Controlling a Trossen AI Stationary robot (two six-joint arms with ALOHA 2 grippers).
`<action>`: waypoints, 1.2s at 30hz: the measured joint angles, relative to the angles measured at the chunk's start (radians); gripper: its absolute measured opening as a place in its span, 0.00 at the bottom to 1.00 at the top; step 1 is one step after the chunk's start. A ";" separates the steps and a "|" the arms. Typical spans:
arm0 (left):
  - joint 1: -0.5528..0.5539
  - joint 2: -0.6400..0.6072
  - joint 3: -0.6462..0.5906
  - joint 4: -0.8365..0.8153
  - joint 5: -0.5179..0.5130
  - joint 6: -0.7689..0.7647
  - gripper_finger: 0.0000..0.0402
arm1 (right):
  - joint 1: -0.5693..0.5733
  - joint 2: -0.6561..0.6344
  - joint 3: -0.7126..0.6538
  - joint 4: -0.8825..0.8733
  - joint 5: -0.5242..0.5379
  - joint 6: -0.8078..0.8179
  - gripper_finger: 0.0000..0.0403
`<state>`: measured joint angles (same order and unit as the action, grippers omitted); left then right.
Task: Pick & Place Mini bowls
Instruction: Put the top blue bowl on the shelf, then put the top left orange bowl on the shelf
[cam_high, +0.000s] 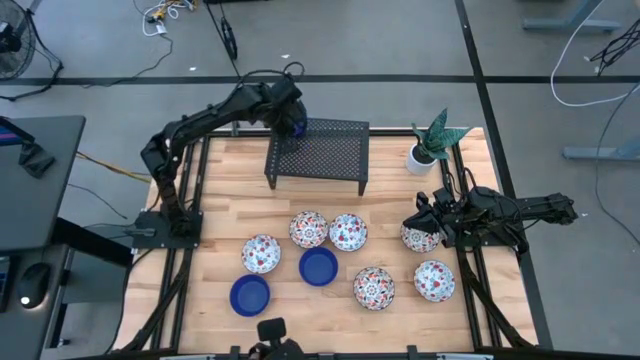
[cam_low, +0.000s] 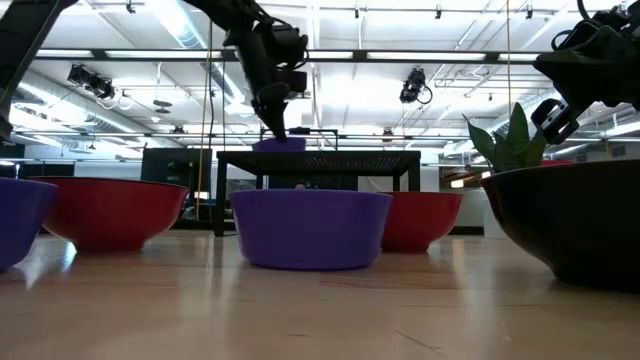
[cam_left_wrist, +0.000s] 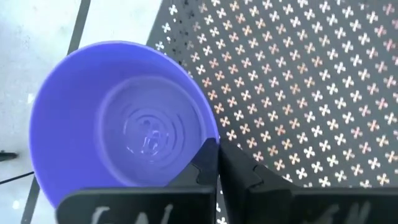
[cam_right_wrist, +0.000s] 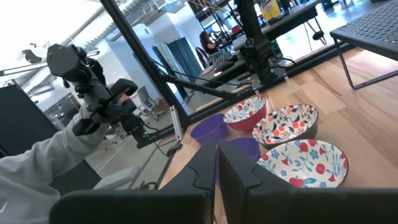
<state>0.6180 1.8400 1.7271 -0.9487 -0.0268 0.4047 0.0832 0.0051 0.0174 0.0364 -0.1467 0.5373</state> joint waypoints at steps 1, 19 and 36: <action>0.001 0.000 0.000 0.003 0.005 -0.002 0.02 | 0.000 0.000 0.000 0.000 0.000 0.000 0.05; -0.011 0.000 0.000 0.011 0.049 -0.044 0.05 | 0.000 0.000 0.000 0.000 0.000 0.000 0.05; -0.031 -0.152 0.000 -0.104 -0.021 -0.165 0.44 | 0.000 0.000 0.000 0.000 0.000 0.000 0.05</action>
<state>0.5869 1.6885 1.7271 -1.0528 -0.0482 0.2401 0.0830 0.0051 0.0172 0.0364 -0.1465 0.5373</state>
